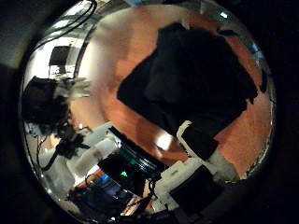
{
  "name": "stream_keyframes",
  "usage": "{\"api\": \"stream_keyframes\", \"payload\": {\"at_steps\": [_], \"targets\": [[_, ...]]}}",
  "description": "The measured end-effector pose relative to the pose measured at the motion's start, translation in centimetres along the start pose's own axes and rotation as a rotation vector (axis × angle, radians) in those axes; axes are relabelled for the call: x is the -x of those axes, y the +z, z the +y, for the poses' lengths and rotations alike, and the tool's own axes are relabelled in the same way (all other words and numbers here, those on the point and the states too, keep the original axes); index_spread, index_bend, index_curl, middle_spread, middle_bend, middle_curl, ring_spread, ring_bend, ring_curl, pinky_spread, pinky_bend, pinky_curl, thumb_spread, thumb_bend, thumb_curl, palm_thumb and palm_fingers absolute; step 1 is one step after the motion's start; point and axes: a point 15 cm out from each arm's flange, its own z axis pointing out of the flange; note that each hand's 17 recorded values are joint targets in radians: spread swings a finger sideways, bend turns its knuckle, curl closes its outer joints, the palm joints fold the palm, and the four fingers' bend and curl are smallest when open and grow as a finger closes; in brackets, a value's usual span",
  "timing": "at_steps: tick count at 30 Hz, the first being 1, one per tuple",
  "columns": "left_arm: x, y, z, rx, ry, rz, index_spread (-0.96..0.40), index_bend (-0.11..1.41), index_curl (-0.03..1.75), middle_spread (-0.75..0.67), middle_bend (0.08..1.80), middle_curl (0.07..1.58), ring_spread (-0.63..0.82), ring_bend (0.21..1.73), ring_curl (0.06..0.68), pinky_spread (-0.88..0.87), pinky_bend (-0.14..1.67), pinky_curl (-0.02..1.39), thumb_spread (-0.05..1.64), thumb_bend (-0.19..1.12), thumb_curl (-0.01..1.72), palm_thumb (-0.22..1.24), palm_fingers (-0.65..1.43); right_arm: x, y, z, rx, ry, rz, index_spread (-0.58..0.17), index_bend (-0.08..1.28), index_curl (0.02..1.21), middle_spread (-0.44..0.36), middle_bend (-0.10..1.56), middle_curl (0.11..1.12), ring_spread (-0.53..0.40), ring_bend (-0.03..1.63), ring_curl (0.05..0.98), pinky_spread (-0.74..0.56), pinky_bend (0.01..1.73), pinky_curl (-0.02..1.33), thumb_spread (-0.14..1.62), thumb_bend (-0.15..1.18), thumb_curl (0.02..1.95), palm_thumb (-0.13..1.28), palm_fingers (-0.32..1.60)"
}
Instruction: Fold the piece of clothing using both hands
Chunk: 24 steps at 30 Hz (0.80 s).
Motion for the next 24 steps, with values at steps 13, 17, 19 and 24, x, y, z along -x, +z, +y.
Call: {"api": "stream_keyframes", "payload": {"at_steps": [13, 17, 19, 24], "targets": [[-5.2, -3.8, 0.8, 0.009, -0.028, -0.039, -0.11, 0.23, 0.57, -0.10, 0.39, 0.66, -0.09, 0.76, 0.322, 0.03, 0.38, 0.41, 1.20, -0.02, 0.41, 0.47, 0.34, -9.2, -9.0, 11.5, -0.103, 0.174, -0.075, -0.383, 0.18, 0.35, -0.090, 0.31, 0.40, -0.024, 0.77, 0.340, 0.24, 0.73, 0.60, 1.22, -0.01, 0.54, 0.85, 0.05], [-6.3, -5.1, 1.7, 0.017, -0.052, -0.056, -0.11, 0.25, 0.58, -0.07, 0.32, 0.64, -0.06, 0.75, 0.318, 0.03, 0.40, 0.43, 1.20, -0.02, 0.41, 0.46, 0.31, -10.4, -9.7, 16.7, -0.022, 0.195, -0.098, -0.372, 0.18, 0.35, -0.059, 0.31, 0.39, -0.001, 0.74, 0.322, 0.28, 0.65, 0.55, 1.27, -0.02, 0.52, 0.80, 0.05], [-6.2, -5.5, 2.1, 0.015, -0.060, -0.059, -0.11, 0.24, 0.58, -0.05, 0.30, 0.63, -0.04, 0.74, 0.316, 0.04, 0.41, 0.43, 1.20, -0.02, 0.41, 0.46, 0.30, -10.4, -9.4, 17.9, -0.001, 0.196, -0.105, -0.369, 0.17, 0.34, -0.047, 0.31, 0.39, 0.007, 0.73, 0.315, 0.29, 0.63, 0.52, 1.30, -0.01, 0.51, 0.79, 0.07], [-5.5, -5.8, 3.3, 0.023, -0.069, -0.085, -0.10, 0.23, 0.58, -0.03, 0.26, 0.61, -0.02, 0.73, 0.308, 0.05, 0.41, 0.43, 1.20, -0.02, 0.41, 0.46, 0.30, -10.9, -6.6, 22.4, 0.059, 0.237, -0.130, -0.366, 0.17, 0.33, -0.032, 0.33, 0.39, 0.025, 0.69, 0.293, 0.31, 0.59, 0.48, 1.33, -0.01, 0.48, 0.76, 0.11]]}}
